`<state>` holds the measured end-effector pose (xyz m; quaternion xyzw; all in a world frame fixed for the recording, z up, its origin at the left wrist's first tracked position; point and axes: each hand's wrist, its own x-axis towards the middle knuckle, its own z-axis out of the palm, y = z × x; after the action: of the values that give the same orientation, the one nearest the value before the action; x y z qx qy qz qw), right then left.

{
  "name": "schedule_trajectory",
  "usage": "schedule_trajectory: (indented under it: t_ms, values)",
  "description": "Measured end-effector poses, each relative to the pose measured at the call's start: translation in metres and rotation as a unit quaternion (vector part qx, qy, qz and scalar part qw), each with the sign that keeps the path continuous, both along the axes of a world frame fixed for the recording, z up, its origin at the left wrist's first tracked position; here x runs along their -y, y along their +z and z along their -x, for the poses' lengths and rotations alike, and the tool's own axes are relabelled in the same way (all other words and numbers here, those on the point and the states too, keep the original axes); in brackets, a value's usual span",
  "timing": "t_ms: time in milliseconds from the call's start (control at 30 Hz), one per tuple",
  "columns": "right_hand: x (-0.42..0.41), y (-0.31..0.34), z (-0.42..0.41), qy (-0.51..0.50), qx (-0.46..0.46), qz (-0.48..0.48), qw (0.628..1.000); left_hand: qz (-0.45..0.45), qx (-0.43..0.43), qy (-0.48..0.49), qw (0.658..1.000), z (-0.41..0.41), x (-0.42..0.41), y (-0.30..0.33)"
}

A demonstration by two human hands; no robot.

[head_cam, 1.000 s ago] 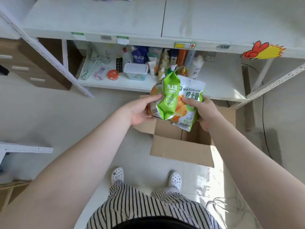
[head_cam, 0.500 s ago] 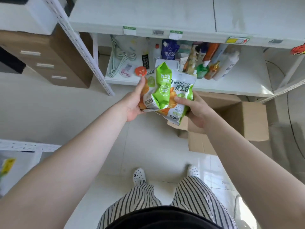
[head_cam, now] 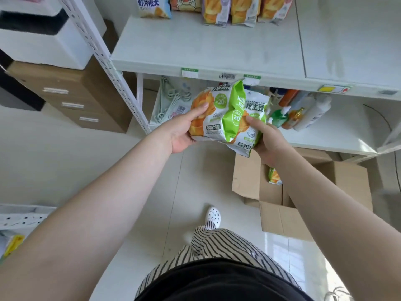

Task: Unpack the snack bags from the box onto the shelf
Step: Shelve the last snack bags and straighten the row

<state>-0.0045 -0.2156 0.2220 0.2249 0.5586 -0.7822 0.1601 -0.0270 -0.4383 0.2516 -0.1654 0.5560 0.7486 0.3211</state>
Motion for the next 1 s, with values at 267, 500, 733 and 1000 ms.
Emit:
schedule_trajectory:
  t_ms: [267,500,733,1000]
  values:
    - [-0.004,0.018,0.075,0.015,-0.021,-0.009,1.0,-0.035,-0.012,0.004,0.999,0.075,-0.005,0.021]
    - [-0.017,0.033,0.117,0.0,-0.035,-0.017,0.999,-0.034,-0.022,-0.037,0.999,0.134,-0.032,0.029]
    - [-0.035,0.038,0.156,-0.086,-0.044,-0.031,0.995,-0.045,-0.028,-0.118,0.992,0.206,-0.054,0.032]
    - [-0.048,0.044,0.192,-0.186,-0.052,-0.042,0.98,-0.017,-0.057,-0.124,0.991,0.283,-0.058,0.035]
